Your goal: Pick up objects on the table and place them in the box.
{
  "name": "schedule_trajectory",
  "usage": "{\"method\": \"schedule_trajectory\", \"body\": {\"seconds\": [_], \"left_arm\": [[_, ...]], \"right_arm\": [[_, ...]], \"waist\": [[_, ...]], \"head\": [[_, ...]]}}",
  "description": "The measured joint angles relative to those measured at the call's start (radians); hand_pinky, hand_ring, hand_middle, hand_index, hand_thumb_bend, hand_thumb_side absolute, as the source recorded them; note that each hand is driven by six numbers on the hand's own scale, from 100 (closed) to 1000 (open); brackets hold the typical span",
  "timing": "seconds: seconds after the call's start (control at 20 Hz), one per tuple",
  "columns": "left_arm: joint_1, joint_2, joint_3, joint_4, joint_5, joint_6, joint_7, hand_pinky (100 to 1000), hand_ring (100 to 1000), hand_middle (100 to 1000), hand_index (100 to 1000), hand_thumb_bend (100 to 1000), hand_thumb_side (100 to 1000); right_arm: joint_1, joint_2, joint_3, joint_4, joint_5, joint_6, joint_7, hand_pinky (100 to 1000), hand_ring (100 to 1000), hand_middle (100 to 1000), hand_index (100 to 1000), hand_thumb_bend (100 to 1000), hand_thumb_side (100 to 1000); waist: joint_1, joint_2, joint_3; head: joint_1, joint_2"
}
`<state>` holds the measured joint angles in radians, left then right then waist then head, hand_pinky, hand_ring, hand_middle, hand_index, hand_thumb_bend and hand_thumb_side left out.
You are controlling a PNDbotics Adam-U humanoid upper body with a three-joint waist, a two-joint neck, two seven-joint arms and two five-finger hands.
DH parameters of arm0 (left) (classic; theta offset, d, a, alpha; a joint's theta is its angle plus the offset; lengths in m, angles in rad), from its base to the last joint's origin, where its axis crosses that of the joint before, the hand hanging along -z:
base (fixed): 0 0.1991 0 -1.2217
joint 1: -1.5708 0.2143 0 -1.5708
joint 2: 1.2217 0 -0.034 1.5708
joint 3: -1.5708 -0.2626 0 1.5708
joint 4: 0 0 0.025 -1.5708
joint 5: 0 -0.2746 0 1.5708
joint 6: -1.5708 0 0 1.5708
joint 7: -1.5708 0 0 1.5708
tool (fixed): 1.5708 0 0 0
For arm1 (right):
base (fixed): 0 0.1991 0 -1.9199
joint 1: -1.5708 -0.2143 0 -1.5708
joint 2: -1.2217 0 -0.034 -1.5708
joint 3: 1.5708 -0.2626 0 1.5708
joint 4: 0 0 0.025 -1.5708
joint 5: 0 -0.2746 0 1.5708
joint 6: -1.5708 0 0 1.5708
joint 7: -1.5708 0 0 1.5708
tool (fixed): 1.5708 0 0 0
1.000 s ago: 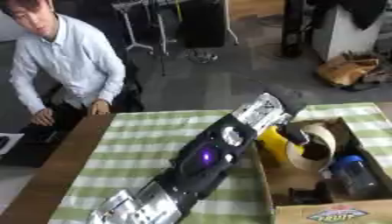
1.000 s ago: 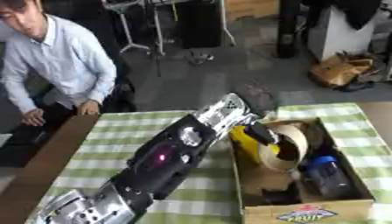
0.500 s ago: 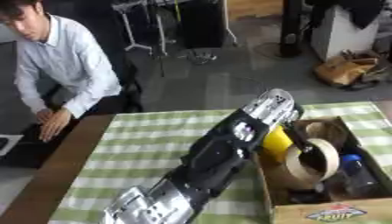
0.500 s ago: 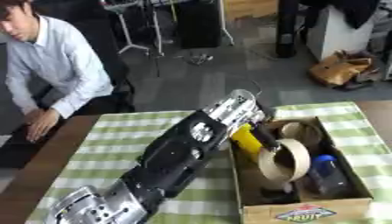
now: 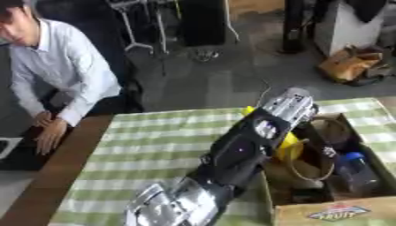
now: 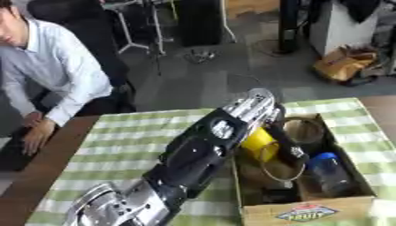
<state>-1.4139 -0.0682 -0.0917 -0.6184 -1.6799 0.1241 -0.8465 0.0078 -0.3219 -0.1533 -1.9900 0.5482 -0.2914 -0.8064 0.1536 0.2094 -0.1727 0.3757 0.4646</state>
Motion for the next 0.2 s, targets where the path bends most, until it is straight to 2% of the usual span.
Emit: {"method": "schedule_trajectory", "body": {"seconds": [0.2], "left_arm": [[-0.009, 0.000, 0.010, 0.025, -0.125, -0.004, 0.012, 1000, 1000, 1000, 1000, 1000, 1000]], "right_arm": [[-0.008, 0.000, 0.003, 0.000, -0.002, -0.005, 0.005, 936, 1000, 919, 860, 103, 1000]], "waist": [[0.001, 0.009, -0.006]], "head": [[0.016, -0.002]]}}
